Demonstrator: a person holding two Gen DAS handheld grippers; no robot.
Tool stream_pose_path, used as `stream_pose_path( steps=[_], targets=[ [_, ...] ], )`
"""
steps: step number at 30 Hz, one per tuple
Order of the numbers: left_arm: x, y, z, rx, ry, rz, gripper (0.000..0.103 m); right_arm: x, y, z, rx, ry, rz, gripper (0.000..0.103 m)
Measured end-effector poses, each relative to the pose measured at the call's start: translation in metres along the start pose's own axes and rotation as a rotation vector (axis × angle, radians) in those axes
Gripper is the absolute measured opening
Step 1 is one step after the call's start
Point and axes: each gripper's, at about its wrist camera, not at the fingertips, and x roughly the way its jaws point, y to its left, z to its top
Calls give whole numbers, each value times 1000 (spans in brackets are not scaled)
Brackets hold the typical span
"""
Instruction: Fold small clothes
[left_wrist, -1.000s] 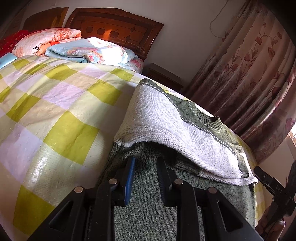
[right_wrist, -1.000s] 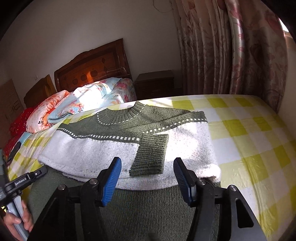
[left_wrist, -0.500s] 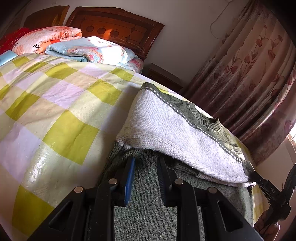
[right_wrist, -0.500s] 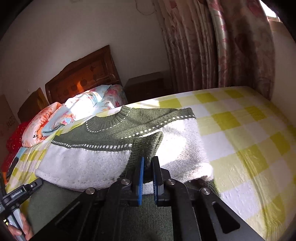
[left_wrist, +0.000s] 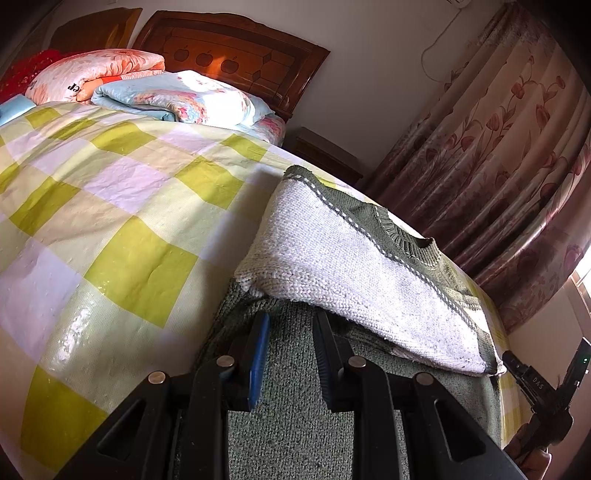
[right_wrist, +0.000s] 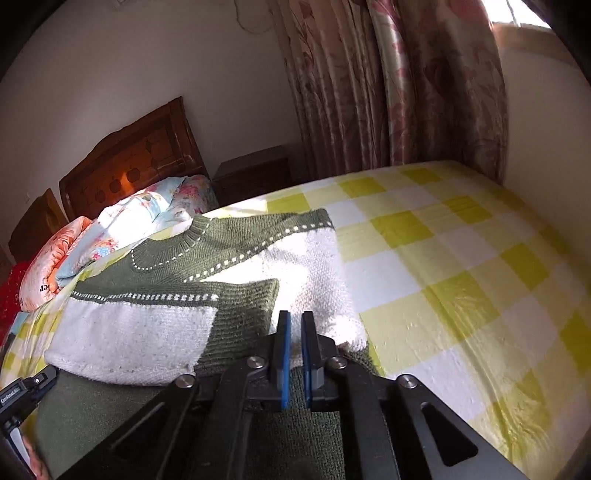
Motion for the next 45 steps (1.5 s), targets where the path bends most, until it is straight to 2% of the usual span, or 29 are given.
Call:
stream_pose_path(
  steps=[1, 2, 6, 9, 11, 12, 13, 15, 18, 20, 24, 25, 26, 28, 30, 33, 35, 37, 39, 41, 42, 43, 44, 45],
  targets=[
    [0, -1, 0, 4, 0, 5, 24, -1, 8, 3, -27, -7, 29, 90],
    [0, -1, 0, 6, -1, 8, 24, -1, 20, 6, -63, -7, 54, 103],
    [-7, -1, -1, 8, -19, 9, 24, 23, 69, 6, -228, 59, 113, 103],
    [-32, -5, -2, 33, -136, 33, 24, 48, 82, -7, -287, 146, 76, 103],
    [-50, -8, 2, 33, -230, 38, 24, 45, 79, -6, -291, 127, 78, 103],
    [-56, -11, 8, 35, -266, 33, 27, 48, 75, -7, -283, 145, 79, 103],
    [-55, -17, 17, 44, -270, 27, 28, 48, 72, -6, -265, 140, 100, 103],
    [-38, -35, 43, 89, -187, -2, 28, 49, 70, -6, -263, 143, 113, 103],
    [12, -60, 78, 117, 12, -65, 28, 51, 78, -9, -309, 151, 93, 103],
    [45, -71, 96, 107, 72, -88, 28, 51, 79, -9, -308, 152, 99, 103],
    [108, -71, 112, 93, 144, -1, 28, 50, 74, -7, -281, 149, 127, 103],
    [124, -66, 111, 115, 154, 45, 27, 50, 74, -7, -279, 149, 130, 103],
    [123, -62, 106, 157, 73, 34, 22, 50, 73, -7, -278, 149, 132, 103],
    [121, -49, 105, 96, 41, 1, 21, 51, 73, -7, -276, 151, 137, 103],
    [119, -43, 104, 51, 37, -4, 20, 51, 73, -7, -276, 151, 142, 103],
    [114, -58, 107, 63, 84, 63, 21, 52, 74, -7, -277, 151, 144, 103],
    [111, -70, 115, 41, 130, 38, 21, 52, 73, -7, -278, 152, 144, 103],
    [108, -84, 124, 73, 102, 15, 22, 51, 75, -8, -283, 153, 141, 103],
    [117, -94, 133, 144, 79, 69, 28, 52, 76, -8, -288, 154, 137, 103],
    [148, -86, 140, 149, 169, 153, 28, 52, 76, -8, -286, 153, 138, 103],
    [159, -76, 141, 136, 184, 187, 19, 52, 75, -8, -283, 153, 141, 103],
    [154, -71, 143, 161, 114, 216, 19, 52, 75, -8, -280, 153, 144, 103],
    [156, -69, 145, 183, 106, 256, 10, 52, 74, -8, -279, 151, 145, 103],
    [156, -68, 146, 187, 97, 265, 8, 52, 73, -7, -277, 153, 146, 103]
  ],
)
